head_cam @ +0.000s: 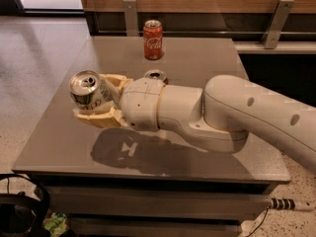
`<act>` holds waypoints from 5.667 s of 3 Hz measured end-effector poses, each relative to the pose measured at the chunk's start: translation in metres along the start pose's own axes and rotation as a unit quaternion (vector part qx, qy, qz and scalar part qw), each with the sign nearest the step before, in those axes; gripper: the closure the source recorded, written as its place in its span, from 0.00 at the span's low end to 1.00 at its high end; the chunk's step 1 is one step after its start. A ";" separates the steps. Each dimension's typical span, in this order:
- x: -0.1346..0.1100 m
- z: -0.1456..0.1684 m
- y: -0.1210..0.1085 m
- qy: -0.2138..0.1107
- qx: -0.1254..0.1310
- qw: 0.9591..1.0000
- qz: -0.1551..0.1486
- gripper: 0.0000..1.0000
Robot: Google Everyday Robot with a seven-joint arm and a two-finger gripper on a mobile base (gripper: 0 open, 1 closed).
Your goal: Knock 7up can over
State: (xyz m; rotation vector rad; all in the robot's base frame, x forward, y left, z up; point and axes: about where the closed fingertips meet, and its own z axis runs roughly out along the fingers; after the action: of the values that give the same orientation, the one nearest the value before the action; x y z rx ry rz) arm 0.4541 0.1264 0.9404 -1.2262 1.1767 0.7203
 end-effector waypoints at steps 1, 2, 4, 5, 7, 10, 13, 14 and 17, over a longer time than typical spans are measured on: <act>0.000 -0.001 0.000 0.015 -0.003 1.000 0.001 1.00; 0.005 -0.004 0.002 0.085 -0.004 0.996 0.002 1.00; 0.018 -0.009 0.004 0.176 -0.008 0.984 0.006 1.00; 0.024 -0.010 0.005 0.215 -0.018 0.976 0.008 1.00; 0.041 -0.004 0.009 0.318 -0.049 0.947 0.006 1.00; 0.083 0.003 0.024 0.431 -0.063 0.900 0.014 1.00; 0.107 0.047 0.030 0.475 -0.110 0.873 -0.005 1.00; 0.107 0.047 0.030 0.475 -0.110 0.873 -0.005 0.99; 0.102 0.045 0.030 0.474 -0.107 0.874 -0.009 0.39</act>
Offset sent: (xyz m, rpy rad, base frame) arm -0.0008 -0.0127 -0.0123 -0.2577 0.0995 -0.0911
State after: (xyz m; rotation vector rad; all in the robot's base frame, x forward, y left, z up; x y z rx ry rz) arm 0.4694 0.1603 0.8308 -1.8668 1.9024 0.1918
